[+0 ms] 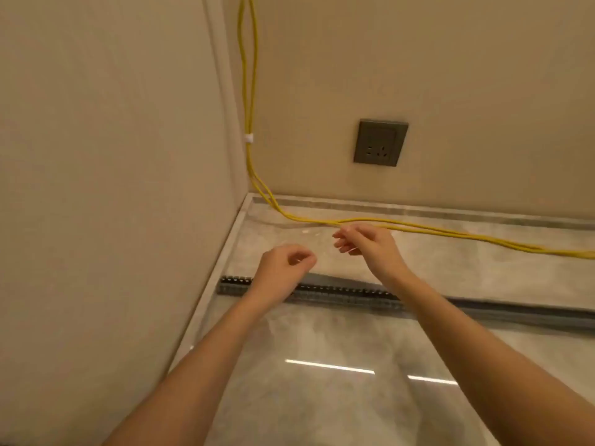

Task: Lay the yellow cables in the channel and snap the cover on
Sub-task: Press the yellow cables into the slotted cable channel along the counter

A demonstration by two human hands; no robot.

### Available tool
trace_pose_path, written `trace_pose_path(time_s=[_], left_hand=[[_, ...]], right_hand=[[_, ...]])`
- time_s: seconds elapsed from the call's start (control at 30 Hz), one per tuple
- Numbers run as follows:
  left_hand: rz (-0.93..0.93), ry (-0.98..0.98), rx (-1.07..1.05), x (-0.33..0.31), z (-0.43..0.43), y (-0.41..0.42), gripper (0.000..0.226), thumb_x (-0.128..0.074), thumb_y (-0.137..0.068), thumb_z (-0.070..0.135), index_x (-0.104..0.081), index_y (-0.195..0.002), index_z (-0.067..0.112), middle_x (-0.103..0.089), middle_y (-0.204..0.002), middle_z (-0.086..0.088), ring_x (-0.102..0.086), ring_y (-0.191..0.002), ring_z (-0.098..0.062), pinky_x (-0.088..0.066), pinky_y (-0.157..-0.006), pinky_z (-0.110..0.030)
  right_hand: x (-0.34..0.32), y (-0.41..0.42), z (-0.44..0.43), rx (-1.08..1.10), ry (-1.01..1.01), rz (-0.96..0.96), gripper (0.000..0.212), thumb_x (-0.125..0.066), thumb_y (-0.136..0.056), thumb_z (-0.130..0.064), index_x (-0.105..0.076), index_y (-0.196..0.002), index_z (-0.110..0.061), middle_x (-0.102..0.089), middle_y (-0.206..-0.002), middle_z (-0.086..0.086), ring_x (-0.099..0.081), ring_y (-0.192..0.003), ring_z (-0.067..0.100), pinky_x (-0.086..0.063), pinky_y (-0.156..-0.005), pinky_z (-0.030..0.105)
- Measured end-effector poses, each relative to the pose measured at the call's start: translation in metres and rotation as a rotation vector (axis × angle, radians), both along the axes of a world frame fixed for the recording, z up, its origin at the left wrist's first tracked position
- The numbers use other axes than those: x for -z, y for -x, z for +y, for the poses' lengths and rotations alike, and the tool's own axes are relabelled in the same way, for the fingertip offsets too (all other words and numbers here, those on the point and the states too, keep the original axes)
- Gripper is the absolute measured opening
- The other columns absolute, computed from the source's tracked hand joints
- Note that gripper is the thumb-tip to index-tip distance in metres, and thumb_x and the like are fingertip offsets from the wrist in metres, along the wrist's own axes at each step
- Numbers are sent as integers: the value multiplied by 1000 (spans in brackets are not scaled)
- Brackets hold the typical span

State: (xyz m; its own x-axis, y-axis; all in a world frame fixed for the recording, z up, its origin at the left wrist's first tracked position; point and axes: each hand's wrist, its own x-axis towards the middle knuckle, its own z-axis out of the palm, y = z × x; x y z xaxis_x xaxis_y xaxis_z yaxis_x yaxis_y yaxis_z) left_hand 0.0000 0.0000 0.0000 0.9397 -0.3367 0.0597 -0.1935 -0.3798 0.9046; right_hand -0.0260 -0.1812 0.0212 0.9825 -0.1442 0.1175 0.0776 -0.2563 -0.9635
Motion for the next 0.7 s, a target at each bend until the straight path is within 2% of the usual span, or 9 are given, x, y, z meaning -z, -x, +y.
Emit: trace_pose_path(time_s=[0.07, 0.17, 0.27, 0.47, 0.53, 0.7], left_hand=[[-102, -184, 68, 10, -1, 3, 18, -67, -82, 28, -70, -99, 22, -68, -95, 8, -61, -91, -7, -44, -76, -13], [-255, -419, 186, 32, -3, 8, 36, -65, -82, 37, -62, -115, 22, -61, -109, 5, -52, -102, -10, -39, -88, -20], [-360, -504, 176, 39, -6, 11, 42, -61, -84, 43, -56, -121, 25, -55, -111, 7, -44, -107, -11, -37, -94, -27], [-428, -527, 230, 41, -12, 17, 49, -64, -82, 42, -53, -125, 21, -53, -112, 4, -43, -106, -12, -37, -93, -27], [-430, -521, 233, 41, -14, 18, 43, -64, -83, 37, -56, -121, 17, -53, -110, 1, -45, -105, -14, -38, -93, -27], [-423, -464, 216, 34, -15, 18, 34, -65, -83, 32, -60, -111, 15, -50, -100, 2, -45, -96, -10, -40, -87, -23]], right_hand=[[7, 2, -5, 18, 157, -38, 17, -56, -91, -22, -69, -82, -16, -69, -74, -2, -63, -67, 8, -48, -63, 18], [24, 11, -17, -3, 401, -39, 8, -64, -84, -32, -69, -82, -26, -69, -77, -10, -61, -70, -2, -47, -64, 13], [31, 21, -26, -31, 607, 26, 20, -66, -78, -43, -70, -87, -26, -68, -81, -13, -60, -73, -1, -49, -68, 19], [45, 41, -37, -83, 998, -14, 48, -61, -64, -68, -62, -86, -25, -59, -79, -9, -50, -71, 8, -44, -63, 26], [48, 45, -39, -59, 1084, -31, 51, -63, -64, -69, -60, -84, -22, -59, -79, -6, -48, -71, 11, -40, -61, 26], [40, 47, -42, 40, 1101, -170, 48, -72, -61, -59, -62, -69, -13, -60, -65, 1, -49, -57, 16, -40, -48, 30]])
